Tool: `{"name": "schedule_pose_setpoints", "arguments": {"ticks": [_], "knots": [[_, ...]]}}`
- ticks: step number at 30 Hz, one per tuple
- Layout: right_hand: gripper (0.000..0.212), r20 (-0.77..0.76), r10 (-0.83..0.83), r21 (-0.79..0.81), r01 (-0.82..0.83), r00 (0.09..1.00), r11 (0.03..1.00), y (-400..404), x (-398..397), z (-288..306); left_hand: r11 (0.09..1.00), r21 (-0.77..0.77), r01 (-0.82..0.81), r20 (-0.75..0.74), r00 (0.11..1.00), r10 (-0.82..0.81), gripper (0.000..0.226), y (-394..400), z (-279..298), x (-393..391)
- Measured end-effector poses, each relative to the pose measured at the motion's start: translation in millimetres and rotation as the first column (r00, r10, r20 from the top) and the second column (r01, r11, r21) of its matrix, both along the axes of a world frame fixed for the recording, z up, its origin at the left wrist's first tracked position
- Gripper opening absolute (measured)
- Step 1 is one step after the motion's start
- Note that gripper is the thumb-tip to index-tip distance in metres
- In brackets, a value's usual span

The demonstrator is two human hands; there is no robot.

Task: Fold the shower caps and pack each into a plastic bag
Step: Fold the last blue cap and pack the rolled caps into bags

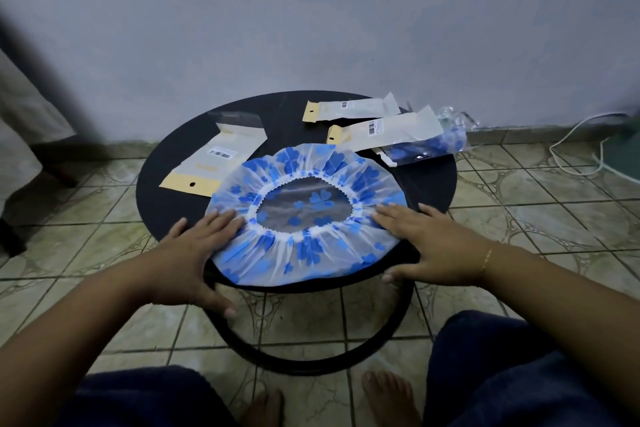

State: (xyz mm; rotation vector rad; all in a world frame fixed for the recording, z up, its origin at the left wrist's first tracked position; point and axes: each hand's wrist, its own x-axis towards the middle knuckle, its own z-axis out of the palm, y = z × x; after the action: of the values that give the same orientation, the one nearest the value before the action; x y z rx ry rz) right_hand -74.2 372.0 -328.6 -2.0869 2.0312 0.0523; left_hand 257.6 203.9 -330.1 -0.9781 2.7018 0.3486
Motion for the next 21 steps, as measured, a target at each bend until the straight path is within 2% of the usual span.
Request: {"name": "schedule_pose_setpoints", "arguments": {"ticks": [2, 5, 6, 9, 10, 13, 15, 16, 21], "knots": [[0.097, 0.029, -0.027, -0.010, 0.027, 0.999, 1.000, 1.2, -7.4, 0.0, 0.999, -0.033, -0.021, -0.060, 0.998, 0.019, 0.125, -1.4, -1.8, 4.6], [0.077, 0.187, -0.063, -0.121, 0.087, 0.980, 0.989, -0.6, -17.4, -1.3, 0.999, -0.004, -0.049, -0.191, 0.981, 0.047, 0.109, -4.4, -2.8, 11.8], [0.069, 0.236, -0.058, -0.160, 0.098, 0.970, 0.982, -1.9, -19.4, -1.9, 0.998, 0.031, -0.059, -0.225, 0.972, 0.065, 0.099, -5.2, -2.7, 14.0], [0.046, 0.334, -0.039, -0.281, 0.139, 0.942, 0.949, -4.9, -17.1, 0.5, 0.989, 0.130, -0.077, -0.341, 0.933, 0.117, 0.049, -7.6, -0.1, 16.1], [0.038, 0.360, -0.052, -0.315, 0.174, 0.931, 0.933, -6.1, -15.4, 2.1, 0.987, 0.140, -0.083, -0.390, 0.911, 0.132, 0.041, -8.4, 1.3, 15.1], [0.023, 0.489, -0.130, -0.336, 0.324, 0.863, 0.884, -12.2, -10.2, 7.1, 0.968, 0.187, -0.170, -0.579, 0.777, 0.248, 0.035, -6.4, 8.8, 7.9], [0.020, 0.545, -0.166, -0.335, 0.395, 0.822, 0.855, -21.6, -8.3, 7.8, 0.947, 0.193, -0.258, -0.674, 0.666, 0.319, 0.045, -11.2, 8.0, 0.3], [0.020, 0.554, -0.177, -0.343, 0.416, 0.814, 0.842, -27.3, -8.4, 7.4, 0.940, 0.151, -0.306, -0.690, 0.649, 0.322, 0.050, -13.3, 7.8, -4.3], [0.043, 0.562, -0.290, -0.332, 0.533, 0.774, 0.779, -57.3, -11.2, 1.1, 0.866, 0.066, -0.496, -0.736, 0.562, 0.378, 0.049, -24.5, 4.7, -32.0]]}}
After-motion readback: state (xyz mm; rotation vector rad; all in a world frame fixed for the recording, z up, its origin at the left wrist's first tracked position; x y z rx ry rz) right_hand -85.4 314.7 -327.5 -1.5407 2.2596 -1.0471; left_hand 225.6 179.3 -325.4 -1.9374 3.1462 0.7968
